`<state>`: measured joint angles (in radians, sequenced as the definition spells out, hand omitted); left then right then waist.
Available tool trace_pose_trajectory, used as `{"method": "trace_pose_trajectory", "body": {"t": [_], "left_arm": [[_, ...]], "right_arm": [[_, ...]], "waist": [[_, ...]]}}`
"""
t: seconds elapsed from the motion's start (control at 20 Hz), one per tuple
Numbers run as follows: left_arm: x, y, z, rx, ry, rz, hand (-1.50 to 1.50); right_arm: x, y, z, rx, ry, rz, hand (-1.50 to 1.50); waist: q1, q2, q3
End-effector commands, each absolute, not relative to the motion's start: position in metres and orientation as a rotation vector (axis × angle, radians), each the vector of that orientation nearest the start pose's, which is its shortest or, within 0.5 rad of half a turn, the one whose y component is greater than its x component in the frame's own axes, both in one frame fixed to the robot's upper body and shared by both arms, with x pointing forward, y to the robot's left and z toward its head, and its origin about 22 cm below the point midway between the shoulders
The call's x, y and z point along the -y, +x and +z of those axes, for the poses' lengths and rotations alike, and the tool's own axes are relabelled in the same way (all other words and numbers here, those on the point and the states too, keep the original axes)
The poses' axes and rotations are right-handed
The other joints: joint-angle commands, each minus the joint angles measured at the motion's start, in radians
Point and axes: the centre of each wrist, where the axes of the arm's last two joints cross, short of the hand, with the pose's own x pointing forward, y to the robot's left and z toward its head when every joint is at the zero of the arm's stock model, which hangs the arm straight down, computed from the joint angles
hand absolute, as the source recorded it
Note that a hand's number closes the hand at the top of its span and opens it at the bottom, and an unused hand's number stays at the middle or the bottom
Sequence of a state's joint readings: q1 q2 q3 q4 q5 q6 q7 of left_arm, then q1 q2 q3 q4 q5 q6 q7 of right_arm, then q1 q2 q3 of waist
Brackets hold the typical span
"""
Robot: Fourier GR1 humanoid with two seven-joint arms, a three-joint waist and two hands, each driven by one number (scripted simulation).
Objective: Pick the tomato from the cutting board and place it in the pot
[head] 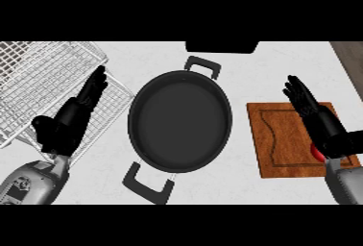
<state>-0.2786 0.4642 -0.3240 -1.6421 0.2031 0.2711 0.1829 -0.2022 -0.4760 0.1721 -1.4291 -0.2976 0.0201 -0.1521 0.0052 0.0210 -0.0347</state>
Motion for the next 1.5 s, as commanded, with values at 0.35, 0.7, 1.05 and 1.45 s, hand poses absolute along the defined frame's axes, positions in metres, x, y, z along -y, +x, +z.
{"method": "trace_pose_trajectory", "body": {"t": [0.35, 0.7, 1.05, 1.45], "left_arm": [[-0.204, 0.25, 0.042, 1.402, -0.18, -0.161, 0.0], [-0.219, 0.246, 0.031, 1.341, -0.267, -0.14, 0.0], [-0.225, 0.251, 0.026, 1.325, -0.266, -0.146, 0.0], [-0.214, 0.236, 0.02, 1.322, -0.266, -0.121, 0.0]], "right_arm": [[0.484, 0.216, 0.029, 1.143, -0.935, 0.216, -1.5], [0.454, 0.235, -0.004, 1.04, -1.036, 0.41, -1.5], [0.415, 0.26, 0.105, 0.935, -1.012, 0.504, -1.5], [0.381, 0.262, 0.167, 0.745, -0.868, 0.488, -1.5]], "waist": [[-0.024, 0.025, 0.024], [0.007, -0.018, 0.034], [-0.019, -0.025, 0.031], [-0.013, -0.025, 0.033]]}}
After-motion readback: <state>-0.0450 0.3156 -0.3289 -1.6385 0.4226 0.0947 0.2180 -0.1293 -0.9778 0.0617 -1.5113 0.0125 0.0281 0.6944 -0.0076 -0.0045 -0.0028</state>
